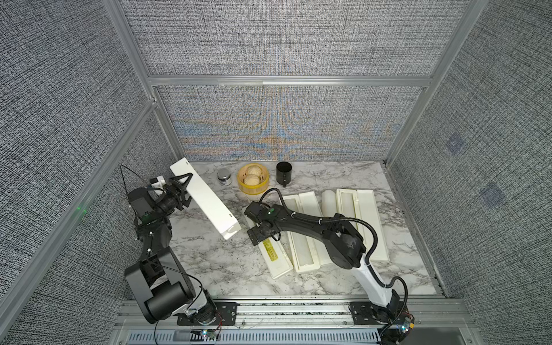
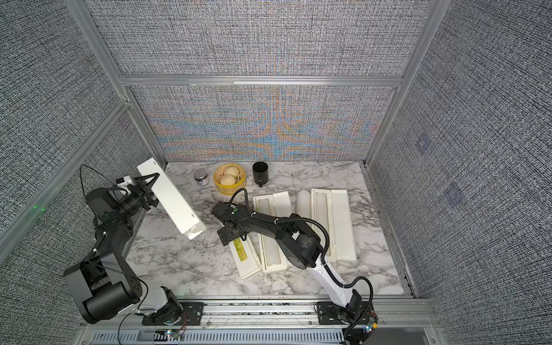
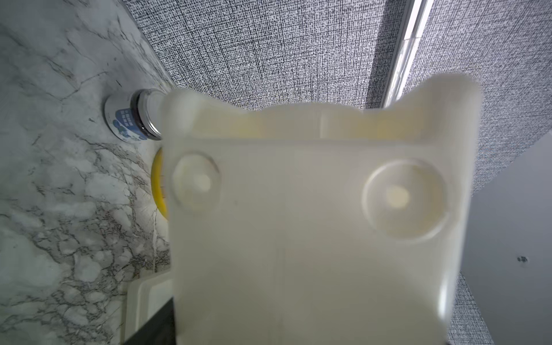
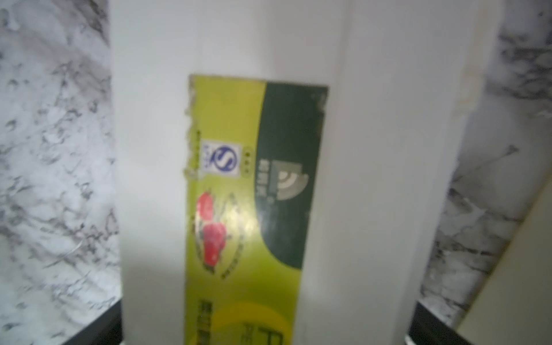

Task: Put plastic wrap rolls into dispensers
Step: Place the lid at the center of the board.

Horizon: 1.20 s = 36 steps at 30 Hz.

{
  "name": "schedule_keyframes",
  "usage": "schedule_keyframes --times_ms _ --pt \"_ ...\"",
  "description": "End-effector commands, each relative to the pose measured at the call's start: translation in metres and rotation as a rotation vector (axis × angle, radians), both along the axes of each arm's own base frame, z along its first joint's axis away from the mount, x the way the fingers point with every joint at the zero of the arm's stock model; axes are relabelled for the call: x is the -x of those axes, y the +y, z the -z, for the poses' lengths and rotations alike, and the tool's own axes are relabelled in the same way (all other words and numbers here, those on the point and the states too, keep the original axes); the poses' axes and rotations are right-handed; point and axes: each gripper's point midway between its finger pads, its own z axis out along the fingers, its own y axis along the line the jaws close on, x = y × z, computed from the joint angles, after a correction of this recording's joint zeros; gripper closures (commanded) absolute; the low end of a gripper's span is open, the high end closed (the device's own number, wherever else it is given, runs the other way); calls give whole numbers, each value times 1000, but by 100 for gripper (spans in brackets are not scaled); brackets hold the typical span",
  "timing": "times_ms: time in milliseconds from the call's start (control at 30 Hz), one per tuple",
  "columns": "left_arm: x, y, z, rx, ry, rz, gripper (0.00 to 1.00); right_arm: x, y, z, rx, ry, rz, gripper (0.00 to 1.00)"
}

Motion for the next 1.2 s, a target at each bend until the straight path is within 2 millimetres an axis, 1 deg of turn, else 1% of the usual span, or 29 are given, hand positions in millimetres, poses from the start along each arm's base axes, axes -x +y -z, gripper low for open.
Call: schedule_keyframes --times_ms 0,67,200,367,433,500,567,633,767,833,867,1000,1067,1100,1133,1167 --pt "3 -13 -14 -30 -73 80 25 8 6 -8 -89 53 -8 1" --pt "5 -15 -8 -27 -63 82 25 8 10 -11 -140 57 -12 1" --pt "7 -13 3 -29 -42 64 26 10 13 -15 -212 48 -29 1" --pt "6 -12 1 -29 -48 57 26 16 21 -23 -323 61 -56 1" --pt "6 -11 1 -31 -47 55 26 13 16 -19 -264 25 -46 1" --pt "5 -11 2 -30 -45 52 26 10 8 -14 -130 -46 -51 1" --pt "5 -10 2 -31 -45 49 26 7 2 -9 -41 -71 -47 1" --pt "4 -9 3 -32 -47 43 26 6 -2 -3 6 -76 -48 1" --pt "3 -7 3 -22 -54 39 27 6 -2 1 57 -100 -57 1" --pt "2 -4 1 -8 -67 30 27 6 -4 8 116 -106 -65 2" --pt "1 -3 1 3 -71 30 28 6 -4 10 133 -109 -68 2" --pt "0 0 1 25 -79 27 29 8 -6 20 187 -121 -83 11" --pt "1 1 4 25 -75 24 29 7 -7 19 211 -139 -86 10" --pt "2 0 4 23 -74 26 29 6 -8 19 223 -147 -91 4" --pt "2 0 4 21 -71 27 29 6 -8 18 228 -151 -94 1" --pt "3 0 4 19 -69 26 29 7 -6 17 226 -154 -100 1"
